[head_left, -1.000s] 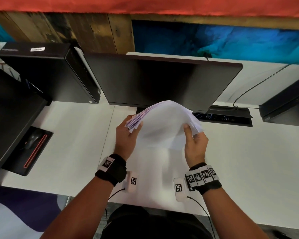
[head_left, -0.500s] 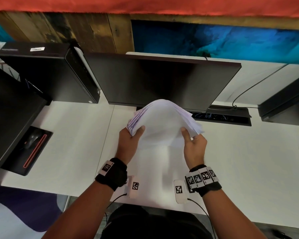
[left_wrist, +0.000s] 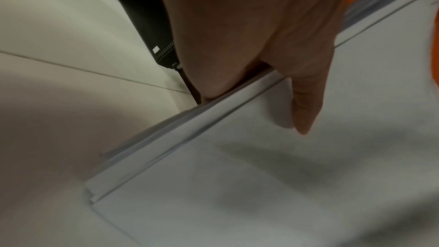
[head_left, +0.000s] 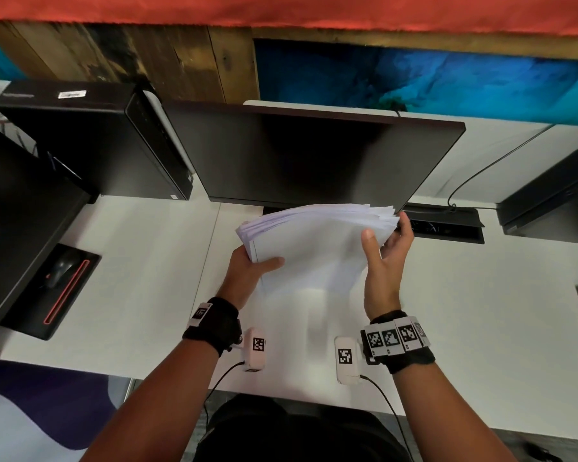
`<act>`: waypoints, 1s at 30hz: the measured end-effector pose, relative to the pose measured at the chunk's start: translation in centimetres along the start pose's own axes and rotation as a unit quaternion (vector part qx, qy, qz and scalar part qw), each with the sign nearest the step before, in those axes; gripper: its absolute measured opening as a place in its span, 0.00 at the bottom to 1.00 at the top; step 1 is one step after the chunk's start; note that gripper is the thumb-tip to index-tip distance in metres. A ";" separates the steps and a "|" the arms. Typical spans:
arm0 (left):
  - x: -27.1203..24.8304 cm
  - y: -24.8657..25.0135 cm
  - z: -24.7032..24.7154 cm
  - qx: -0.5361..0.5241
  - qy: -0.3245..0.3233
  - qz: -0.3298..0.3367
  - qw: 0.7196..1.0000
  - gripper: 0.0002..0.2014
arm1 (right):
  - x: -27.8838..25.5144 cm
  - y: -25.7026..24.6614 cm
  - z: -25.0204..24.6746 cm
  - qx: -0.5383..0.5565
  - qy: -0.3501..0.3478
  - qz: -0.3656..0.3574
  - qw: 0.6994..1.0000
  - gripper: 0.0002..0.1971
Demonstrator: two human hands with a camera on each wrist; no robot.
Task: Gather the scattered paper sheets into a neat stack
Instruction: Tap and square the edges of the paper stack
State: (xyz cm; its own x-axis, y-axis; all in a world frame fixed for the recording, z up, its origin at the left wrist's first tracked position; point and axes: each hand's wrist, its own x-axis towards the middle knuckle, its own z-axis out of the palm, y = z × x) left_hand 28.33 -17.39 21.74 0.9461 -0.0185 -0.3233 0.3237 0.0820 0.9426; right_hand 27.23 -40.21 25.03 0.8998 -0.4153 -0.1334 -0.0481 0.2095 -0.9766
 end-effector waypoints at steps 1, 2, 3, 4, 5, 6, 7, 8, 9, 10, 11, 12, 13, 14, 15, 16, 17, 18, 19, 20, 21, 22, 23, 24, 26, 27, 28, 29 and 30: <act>-0.1 0.1 0.1 -0.005 -0.003 -0.003 1.000 0.23 | 0.1 -0.4 0.6 0.000 0.017 -0.005 1.000 0.42; -0.1 0.1 0.1 -0.011 -0.003 -0.004 1.000 0.23 | 0.3 -0.5 1.1 -0.003 0.029 -0.008 1.000 0.44; -0.1 0.0 0.1 -0.013 -0.005 -0.004 1.000 0.23 | 0.5 -0.8 1.5 -0.009 0.041 -0.008 0.999 0.46; -0.1 0.0 0.0 -0.016 -0.006 -0.006 1.000 0.23 | 0.8 -0.8 1.9 -0.016 0.049 -0.005 0.999 0.47; -0.2 0.0 0.0 -0.016 -0.008 -0.006 1.000 0.24 | 1.1 -0.9 2.1 -0.023 0.054 0.000 0.998 0.47; -0.2 0.0 0.0 -0.016 -0.010 -0.006 1.000 0.24 | 1.4 -0.8 2.3 -0.031 0.058 0.004 0.998 0.47; -0.2 0.0 0.0 -0.016 -0.013 -0.007 1.000 0.24 | 1.6 -0.7 2.2 -0.038 0.060 0.006 0.997 0.47; -0.3 0.0 -0.1 -0.017 -0.016 -0.009 1.000 0.23 | 1.7 -0.5 2.2 -0.044 0.062 0.006 0.997 0.45; -0.4 0.0 -0.1 -0.016 -0.018 -0.010 1.000 0.22 | 1.8 -0.5 2.1 -0.048 0.064 0.005 0.997 0.42; -0.5 0.0 -0.1 -0.015 -0.020 -0.011 1.000 0.22 | 1.7 -0.4 1.9 -0.048 0.066 0.002 0.997 0.40; -0.5 0.0 -0.1 -0.014 -0.022 -0.011 1.000 0.21 | 1.7 -0.5 1.9 -0.049 0.070 0.001 0.996 0.39; -0.6 -0.1 -0.1 -0.014 -0.021 -0.012 1.000 0.21 | 1.6 -0.7 2.0 -0.052 0.076 0.000 0.996 0.40; -0.6 -0.2 -0.2 -0.015 -0.020 -0.011 1.000 0.21 | 1.5 -0.9 2.1 -0.057 0.083 0.003 0.995 0.40; -0.6 -0.3 -0.2 -0.020 -0.019 -0.010 1.000 0.22 | 1.6 -1.0 2.2 -0.062 0.089 0.005 0.994 0.40; -0.7 -0.4 -0.2 -0.023 -0.019 -0.007 1.000 0.23 | 1.6 -1.1 2.3 -0.066 0.093 0.007 0.993 0.39; -0.7 -0.5 -0.3 -0.026 -0.018 -0.005 0.999 0.23 | 1.6 -1.1 2.3 -0.069 0.096 0.007 0.993 0.38; -0.8 -0.6 -0.3 -0.026 -0.017 -0.001 1.000 0.24 | 1.6 -1.1 2.3 -0.073 0.098 0.004 0.993 0.36; -0.8 -0.6 -0.3 -0.025 -0.016 0.001 1.000 0.24 | 1.6 -1.0 2.3 -0.076 0.098 0.001 0.992 0.34; -0.8 -0.7 -0.3 -0.022 -0.016 0.005 1.000 0.24 | 1.6 -1.1 2.2 -0.078 0.098 -0.002 0.992 0.32; -0.9 -0.8 -0.2 -0.019 -0.016 0.007 1.000 0.24 | 1.6 -1.1 2.3 -0.079 0.099 -0.003 0.992 0.32; -0.8 -0.8 -0.2 -0.018 -0.016 0.008 1.000 0.24 | 1.5 -1.3 2.3 -0.079 0.100 -0.002 0.992 0.32; -0.8 -0.9 -0.1 -0.019 -0.015 0.008 1.000 0.25 | 1.4 -1.4 2.4 -0.081 0.102 0.000 0.991 0.34; -0.8 -0.9 -0.2 -0.019 -0.015 0.008 1.000 0.25 | 1.4 -1.5 2.5 -0.086 0.105 0.001 0.991 0.35; -0.9 -0.9 -0.2 -0.018 -0.016 0.007 1.000 0.25 | 1.3 -1.5 2.5 -0.093 0.107 -0.002 0.990 0.35; -0.9 -0.9 -0.3 -0.011 -0.019 0.010 1.000 0.25 | 1.4 -1.5 2.5 -0.102 0.111 -0.008 0.989 0.31; -0.9 -1.0 -0.3 -0.009 -0.020 0.011 1.000 0.25 | 1.4 -1.5 2.4 -0.102 0.112 -0.011 0.988 0.30; -0.9 -1.0 -0.3 -0.008 -0.021 0.013 1.000 0.25 | 1.4 -1.5 2.4 -0.098 0.113 -0.010 0.989 0.29; -1.0 -1.0 -0.3 -0.008 -0.021 0.016 1.000 0.25 | 1.4 -1.6 2.4 -0.095 0.113 -0.009 0.989 0.30; -1.0 -1.0 -0.3 -0.007 -0.022 0.020 1.000 0.25 | 1.4 -1.6 2.4 -0.098 0.115 -0.009 0.988 0.31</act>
State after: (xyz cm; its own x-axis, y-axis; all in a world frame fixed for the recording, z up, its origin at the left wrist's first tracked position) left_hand 27.08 -17.16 21.12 0.9578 -0.0590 -0.2812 0.2859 0.0982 0.9532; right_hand 29.60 -38.99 26.85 0.7805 -0.6119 -0.1282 -0.1363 0.0335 -0.9901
